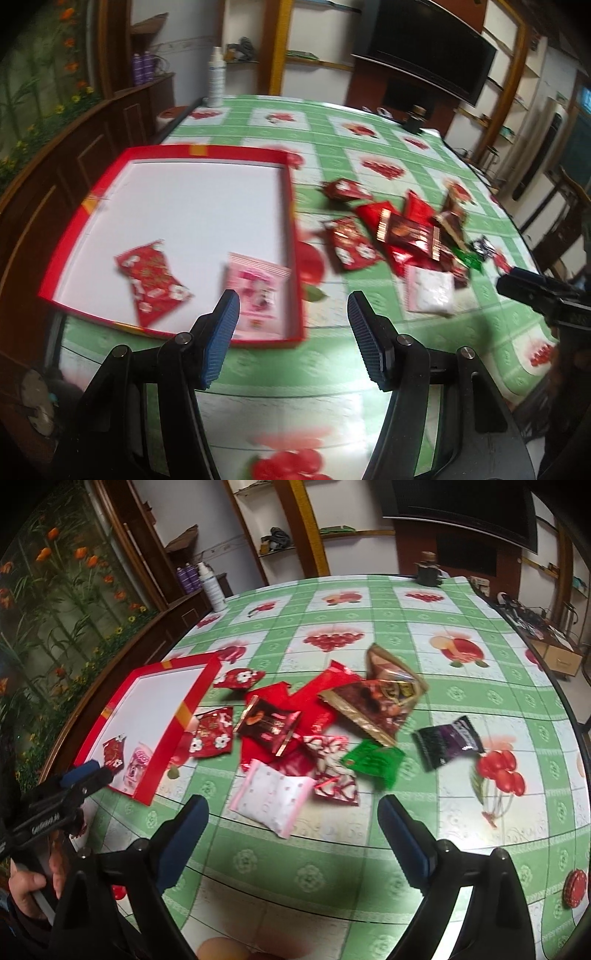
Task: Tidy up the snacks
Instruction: 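Move both tools away from the tray back over the remaining snacks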
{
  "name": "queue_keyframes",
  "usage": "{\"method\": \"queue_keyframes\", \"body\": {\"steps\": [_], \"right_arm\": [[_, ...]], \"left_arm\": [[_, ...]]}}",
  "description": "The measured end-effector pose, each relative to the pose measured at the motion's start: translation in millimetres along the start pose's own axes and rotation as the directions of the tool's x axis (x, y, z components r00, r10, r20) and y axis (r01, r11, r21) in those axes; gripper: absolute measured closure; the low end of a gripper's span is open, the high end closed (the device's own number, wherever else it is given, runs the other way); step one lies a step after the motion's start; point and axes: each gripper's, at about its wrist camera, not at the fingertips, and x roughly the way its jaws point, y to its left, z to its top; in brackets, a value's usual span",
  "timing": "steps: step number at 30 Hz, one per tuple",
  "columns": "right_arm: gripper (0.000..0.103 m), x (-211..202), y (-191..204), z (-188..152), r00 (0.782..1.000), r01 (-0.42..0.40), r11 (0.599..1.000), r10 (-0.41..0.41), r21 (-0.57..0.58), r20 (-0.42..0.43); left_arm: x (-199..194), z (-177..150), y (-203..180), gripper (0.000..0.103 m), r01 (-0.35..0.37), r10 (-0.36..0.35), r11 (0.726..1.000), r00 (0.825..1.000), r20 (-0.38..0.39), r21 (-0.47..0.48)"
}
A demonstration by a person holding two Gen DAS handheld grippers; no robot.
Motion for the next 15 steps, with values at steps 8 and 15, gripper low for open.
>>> {"method": "queue_keyframes", "body": {"steps": [8,15], "right_arm": [[0.008,-6,-28,1,0.999,0.043,0.997,-0.043,0.058,0.002],[0.008,-10,-45,0,0.998,0.064,0.994,-0.064,0.089,0.002]], "left_arm": [[4,-6,-41,0.042,0.072,-0.070,0.995,0.997,-0.032,0.072],[14,-9,-64,0.042,0.102,-0.095,0.988,0.993,-0.068,0.119]]}}
